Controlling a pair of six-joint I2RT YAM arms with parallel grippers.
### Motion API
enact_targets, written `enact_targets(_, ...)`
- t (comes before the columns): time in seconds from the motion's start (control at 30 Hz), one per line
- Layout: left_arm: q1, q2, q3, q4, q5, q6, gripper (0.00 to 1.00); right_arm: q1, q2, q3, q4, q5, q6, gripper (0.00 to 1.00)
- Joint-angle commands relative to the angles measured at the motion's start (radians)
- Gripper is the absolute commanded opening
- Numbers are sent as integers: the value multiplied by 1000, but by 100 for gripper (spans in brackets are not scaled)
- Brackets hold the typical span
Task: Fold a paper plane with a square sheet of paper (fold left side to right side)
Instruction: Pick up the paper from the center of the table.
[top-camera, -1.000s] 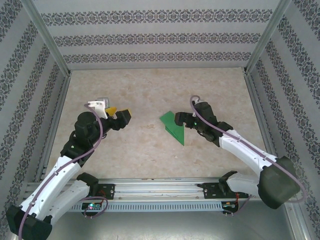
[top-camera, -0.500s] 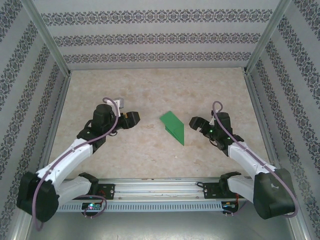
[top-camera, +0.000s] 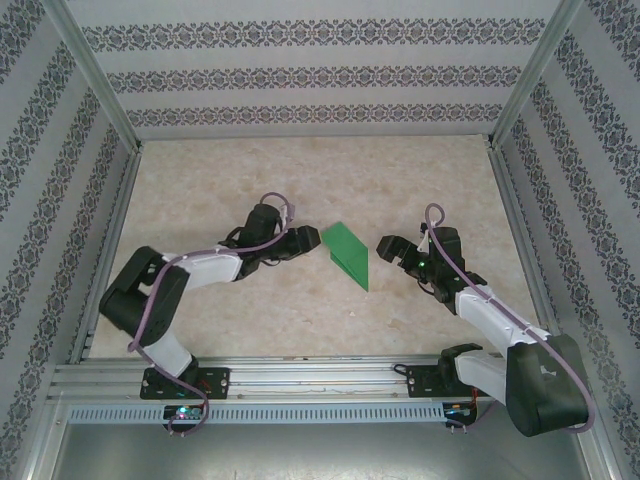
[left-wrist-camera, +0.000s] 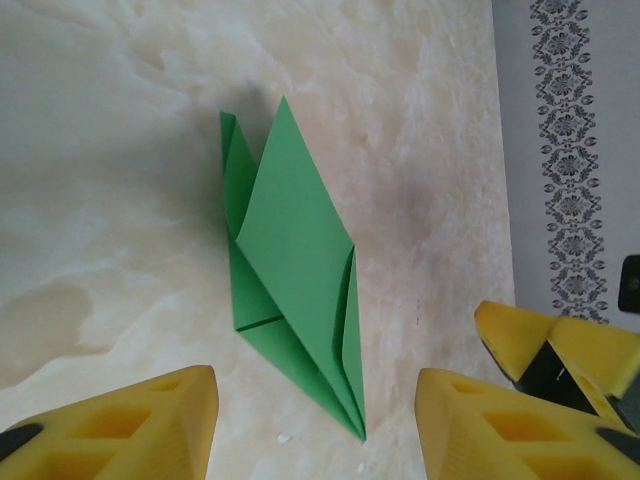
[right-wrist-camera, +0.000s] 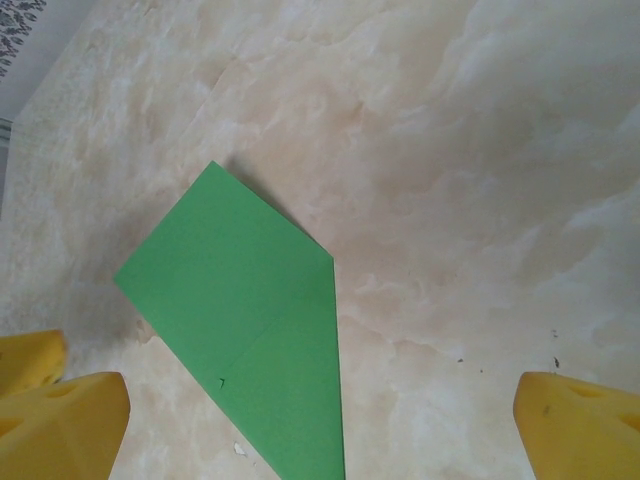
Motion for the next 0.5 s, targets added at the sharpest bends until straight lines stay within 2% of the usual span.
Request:
enact_targets(0.0,-26,73,59,146,-4,-97,54,-16,1,1,27,-20,5,98)
enact_targets(0.17,-34,161,100,142,-49,-150,53,-20,-11,-7,25,-22,10,98)
enact_targets(0.37,-40,239,172,119,-37,-163,51,-25,-31,-12,19,-26,11,98)
enact_targets(0.47,-42,273,208,117,-21,-162,36,-28,-37,-13,19,-31,10,98)
